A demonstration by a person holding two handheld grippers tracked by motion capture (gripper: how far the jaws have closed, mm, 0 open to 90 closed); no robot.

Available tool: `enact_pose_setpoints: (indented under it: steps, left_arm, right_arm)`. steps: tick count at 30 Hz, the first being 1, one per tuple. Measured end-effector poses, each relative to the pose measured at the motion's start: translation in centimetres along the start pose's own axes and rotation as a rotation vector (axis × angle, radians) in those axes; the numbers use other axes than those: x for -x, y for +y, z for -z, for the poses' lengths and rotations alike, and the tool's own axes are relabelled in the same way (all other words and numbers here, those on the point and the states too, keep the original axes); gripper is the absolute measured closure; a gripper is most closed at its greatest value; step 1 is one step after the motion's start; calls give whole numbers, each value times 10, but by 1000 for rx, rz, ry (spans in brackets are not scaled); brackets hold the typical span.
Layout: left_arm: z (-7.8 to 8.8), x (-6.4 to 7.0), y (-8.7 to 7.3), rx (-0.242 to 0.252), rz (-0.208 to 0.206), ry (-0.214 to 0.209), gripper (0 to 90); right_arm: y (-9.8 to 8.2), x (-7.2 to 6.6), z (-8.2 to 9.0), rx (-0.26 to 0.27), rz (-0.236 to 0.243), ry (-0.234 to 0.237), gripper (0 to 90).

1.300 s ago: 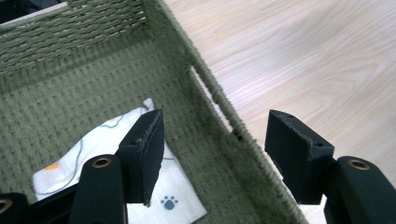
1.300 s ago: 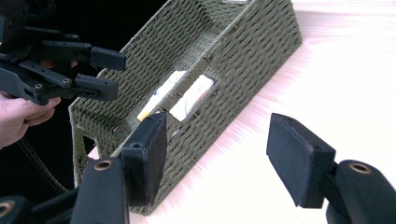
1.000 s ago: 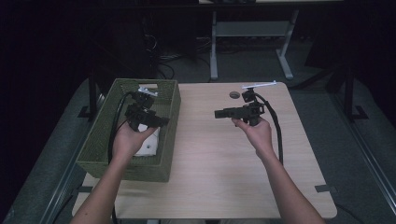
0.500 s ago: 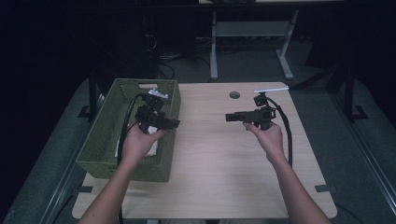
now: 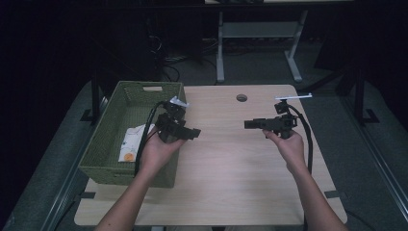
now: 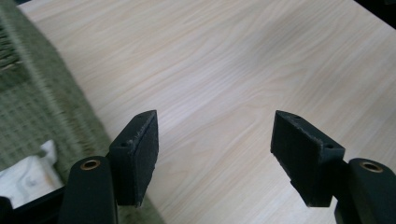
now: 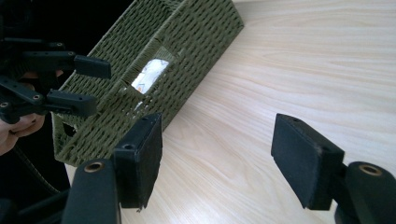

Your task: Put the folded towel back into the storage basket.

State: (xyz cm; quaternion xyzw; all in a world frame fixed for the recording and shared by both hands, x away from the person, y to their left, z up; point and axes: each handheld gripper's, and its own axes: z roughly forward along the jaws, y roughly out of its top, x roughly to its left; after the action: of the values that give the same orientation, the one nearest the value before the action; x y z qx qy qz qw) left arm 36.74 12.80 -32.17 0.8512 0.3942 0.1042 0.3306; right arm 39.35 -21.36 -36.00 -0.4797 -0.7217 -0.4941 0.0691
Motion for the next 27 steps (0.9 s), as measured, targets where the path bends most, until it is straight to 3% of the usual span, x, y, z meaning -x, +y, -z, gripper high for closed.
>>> enact_pose_setpoints:
  steps: [12,27]
  left_arm:
    - [-16,26,1,9,-27,-51,325]
    - [-40,59,-13,17,-39,-111,322]
  right_arm:
    - [-19,16,23,16,-28,-25,330]
    - [-59,39,57,28,-66,-47,326]
